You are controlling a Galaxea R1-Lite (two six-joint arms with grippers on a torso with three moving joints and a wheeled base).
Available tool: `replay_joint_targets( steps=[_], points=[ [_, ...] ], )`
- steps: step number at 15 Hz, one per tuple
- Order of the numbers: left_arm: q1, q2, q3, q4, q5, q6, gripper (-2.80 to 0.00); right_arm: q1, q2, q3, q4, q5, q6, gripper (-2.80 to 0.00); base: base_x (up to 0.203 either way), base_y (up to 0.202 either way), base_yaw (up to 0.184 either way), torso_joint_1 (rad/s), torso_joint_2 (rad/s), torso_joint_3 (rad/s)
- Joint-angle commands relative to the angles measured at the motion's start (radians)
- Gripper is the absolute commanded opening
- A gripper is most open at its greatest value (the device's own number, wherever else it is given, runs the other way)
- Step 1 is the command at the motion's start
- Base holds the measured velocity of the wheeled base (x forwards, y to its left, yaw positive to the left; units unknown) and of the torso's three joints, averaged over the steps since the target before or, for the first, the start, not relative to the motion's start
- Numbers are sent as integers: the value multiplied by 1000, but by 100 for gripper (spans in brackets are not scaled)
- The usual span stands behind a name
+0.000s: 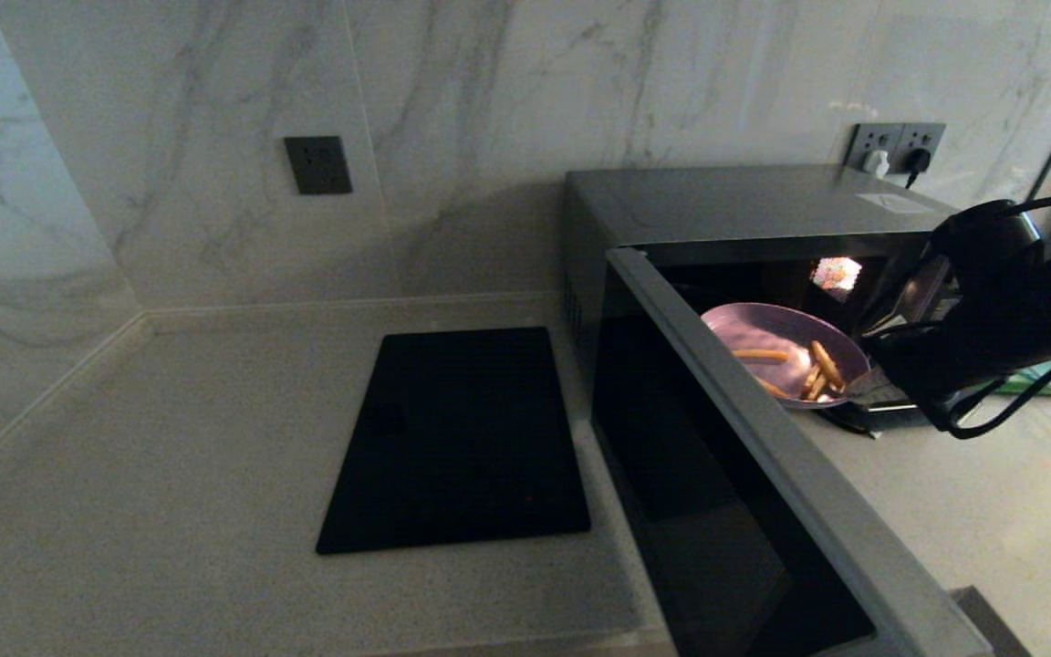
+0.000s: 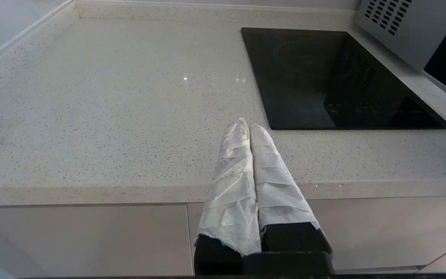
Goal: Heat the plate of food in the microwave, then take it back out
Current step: Put the plate in the microwave oven
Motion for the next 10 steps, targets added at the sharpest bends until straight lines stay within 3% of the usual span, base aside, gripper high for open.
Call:
replay_joint_targets(
  steps=[1,10],
  points=[
    [0,2,0,-1,0,-1,-280,25,62,-48,3,1,13,-280,0,0,0,0,0,0],
    [0,2,0,-1,0,1,-280,69,245,-228,1,-6,22,-280,0,0,0,0,0,0]
  ],
)
